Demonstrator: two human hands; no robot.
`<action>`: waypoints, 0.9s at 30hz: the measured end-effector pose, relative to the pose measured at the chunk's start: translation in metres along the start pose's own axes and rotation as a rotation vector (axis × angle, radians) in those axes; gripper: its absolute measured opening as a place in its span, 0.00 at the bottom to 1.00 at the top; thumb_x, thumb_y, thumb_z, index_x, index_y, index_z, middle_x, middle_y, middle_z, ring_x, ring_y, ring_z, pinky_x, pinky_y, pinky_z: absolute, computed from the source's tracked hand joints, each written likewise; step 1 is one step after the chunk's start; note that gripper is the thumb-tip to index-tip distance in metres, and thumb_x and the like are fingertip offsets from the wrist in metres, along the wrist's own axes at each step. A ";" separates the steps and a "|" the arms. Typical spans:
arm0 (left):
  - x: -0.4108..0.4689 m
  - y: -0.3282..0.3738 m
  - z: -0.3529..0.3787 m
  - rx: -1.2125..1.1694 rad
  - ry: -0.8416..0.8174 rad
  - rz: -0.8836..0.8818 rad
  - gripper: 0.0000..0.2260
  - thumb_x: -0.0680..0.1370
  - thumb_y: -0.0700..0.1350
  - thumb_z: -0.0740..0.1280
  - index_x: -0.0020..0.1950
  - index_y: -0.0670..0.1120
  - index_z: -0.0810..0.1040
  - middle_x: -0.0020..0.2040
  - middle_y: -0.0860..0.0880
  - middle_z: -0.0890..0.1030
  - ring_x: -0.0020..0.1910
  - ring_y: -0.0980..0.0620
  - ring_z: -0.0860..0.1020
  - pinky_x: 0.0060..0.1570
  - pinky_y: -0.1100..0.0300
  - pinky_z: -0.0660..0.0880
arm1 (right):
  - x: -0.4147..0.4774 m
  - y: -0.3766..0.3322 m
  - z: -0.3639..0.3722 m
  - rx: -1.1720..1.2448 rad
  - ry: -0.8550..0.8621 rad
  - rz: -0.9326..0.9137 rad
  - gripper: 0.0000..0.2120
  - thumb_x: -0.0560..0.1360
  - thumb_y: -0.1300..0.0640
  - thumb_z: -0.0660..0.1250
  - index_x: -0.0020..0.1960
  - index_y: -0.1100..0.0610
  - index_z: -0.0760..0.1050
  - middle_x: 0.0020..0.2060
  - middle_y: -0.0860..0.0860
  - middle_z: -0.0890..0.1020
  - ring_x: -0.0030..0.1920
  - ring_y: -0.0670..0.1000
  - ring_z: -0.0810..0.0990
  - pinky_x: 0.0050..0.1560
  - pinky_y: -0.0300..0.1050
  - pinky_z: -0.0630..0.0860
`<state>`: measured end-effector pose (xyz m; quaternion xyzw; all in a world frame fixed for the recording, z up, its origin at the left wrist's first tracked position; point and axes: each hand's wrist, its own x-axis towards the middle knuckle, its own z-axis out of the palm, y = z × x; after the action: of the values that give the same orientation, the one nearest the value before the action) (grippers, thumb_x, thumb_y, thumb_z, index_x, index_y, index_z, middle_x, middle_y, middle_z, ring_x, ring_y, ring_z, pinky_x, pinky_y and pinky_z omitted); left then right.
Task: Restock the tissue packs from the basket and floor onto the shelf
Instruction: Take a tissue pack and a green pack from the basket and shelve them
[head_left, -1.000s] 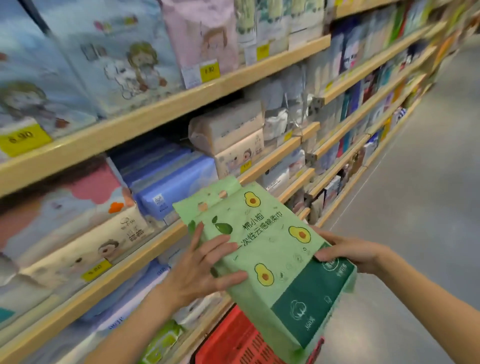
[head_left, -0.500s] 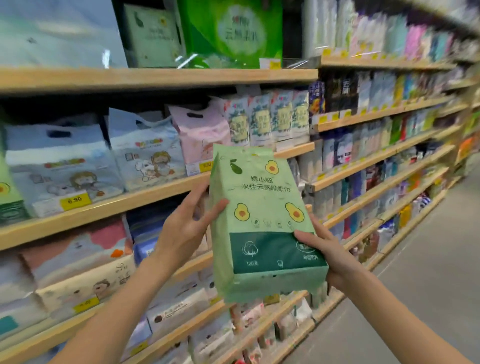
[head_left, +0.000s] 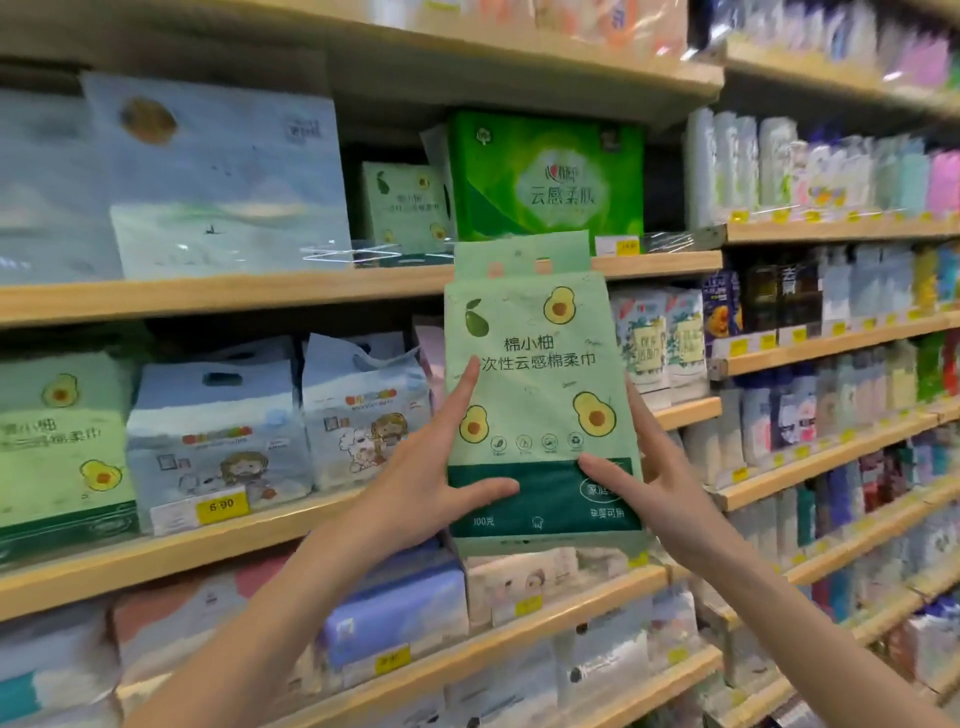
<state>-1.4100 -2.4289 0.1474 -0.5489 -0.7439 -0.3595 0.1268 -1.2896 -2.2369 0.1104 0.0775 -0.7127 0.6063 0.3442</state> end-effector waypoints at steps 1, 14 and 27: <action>0.011 -0.011 -0.004 -0.012 0.037 0.026 0.46 0.69 0.54 0.71 0.67 0.73 0.37 0.67 0.67 0.63 0.63 0.61 0.72 0.64 0.54 0.72 | 0.018 0.002 0.001 -0.029 -0.023 -0.050 0.39 0.65 0.48 0.71 0.68 0.30 0.54 0.58 0.35 0.77 0.58 0.45 0.78 0.48 0.54 0.81; 0.130 -0.020 -0.094 0.257 0.341 0.214 0.44 0.72 0.45 0.70 0.67 0.66 0.36 0.73 0.59 0.52 0.67 0.68 0.52 0.69 0.66 0.50 | 0.195 -0.068 0.018 -0.536 -0.062 -0.606 0.49 0.70 0.57 0.69 0.71 0.41 0.32 0.64 0.23 0.54 0.66 0.34 0.66 0.65 0.46 0.70; 0.262 -0.058 -0.151 0.608 0.573 0.136 0.49 0.71 0.44 0.72 0.73 0.61 0.34 0.77 0.46 0.54 0.71 0.45 0.64 0.67 0.42 0.66 | 0.359 -0.084 0.020 -0.685 0.044 -0.862 0.52 0.69 0.62 0.71 0.74 0.54 0.33 0.75 0.52 0.57 0.69 0.50 0.67 0.67 0.44 0.66</action>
<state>-1.5896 -2.3483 0.3847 -0.4120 -0.7129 -0.2526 0.5082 -1.5225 -2.1661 0.3881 0.2332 -0.7655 0.1455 0.5817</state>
